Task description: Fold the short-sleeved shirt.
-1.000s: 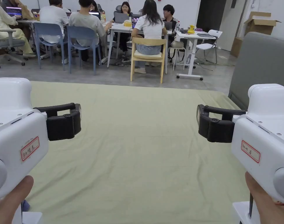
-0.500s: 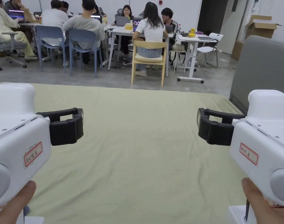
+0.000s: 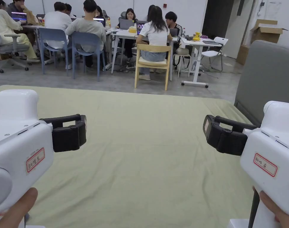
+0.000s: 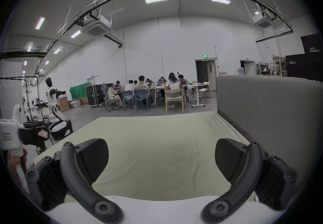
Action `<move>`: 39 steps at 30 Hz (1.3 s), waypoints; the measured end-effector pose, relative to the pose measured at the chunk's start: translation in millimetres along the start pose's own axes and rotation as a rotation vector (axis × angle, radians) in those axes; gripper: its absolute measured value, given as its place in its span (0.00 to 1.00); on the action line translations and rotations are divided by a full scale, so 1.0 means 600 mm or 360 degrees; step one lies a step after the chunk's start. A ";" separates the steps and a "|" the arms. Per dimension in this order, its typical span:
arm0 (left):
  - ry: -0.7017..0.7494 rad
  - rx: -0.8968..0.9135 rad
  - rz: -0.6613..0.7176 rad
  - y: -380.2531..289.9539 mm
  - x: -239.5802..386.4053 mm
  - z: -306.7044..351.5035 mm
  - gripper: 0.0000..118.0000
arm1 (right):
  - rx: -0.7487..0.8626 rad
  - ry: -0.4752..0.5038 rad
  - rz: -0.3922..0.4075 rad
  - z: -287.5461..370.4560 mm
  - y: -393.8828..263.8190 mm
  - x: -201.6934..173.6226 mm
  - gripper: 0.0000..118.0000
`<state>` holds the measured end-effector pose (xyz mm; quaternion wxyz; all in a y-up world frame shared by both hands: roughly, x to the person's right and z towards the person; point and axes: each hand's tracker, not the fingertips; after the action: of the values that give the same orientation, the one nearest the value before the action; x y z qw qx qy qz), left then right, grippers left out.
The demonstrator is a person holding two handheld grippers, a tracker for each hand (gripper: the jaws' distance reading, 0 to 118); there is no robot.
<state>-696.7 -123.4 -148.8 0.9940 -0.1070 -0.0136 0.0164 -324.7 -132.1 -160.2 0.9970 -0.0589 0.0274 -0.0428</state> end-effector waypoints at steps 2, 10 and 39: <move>0.0001 -0.0005 -0.0001 0.004 0.001 -0.006 0.97 | -0.0008 -0.0124 -0.0007 0.000 -0.001 -0.005 1.00; -0.0003 0.0003 0.0023 0.013 0.006 -0.011 0.97 | -0.0111 0.0009 -0.0171 0.004 0.002 -0.006 1.00; 0.0018 0.0036 -0.0012 0.011 0.017 -0.011 0.97 | -0.0086 -0.0088 0.0073 -0.006 0.007 -0.013 1.00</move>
<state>-686.7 -117.9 -156.5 0.9953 -0.0958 -0.0081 0.0121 -332.1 -127.7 -163.9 0.9961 -0.0865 0.0025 -0.0174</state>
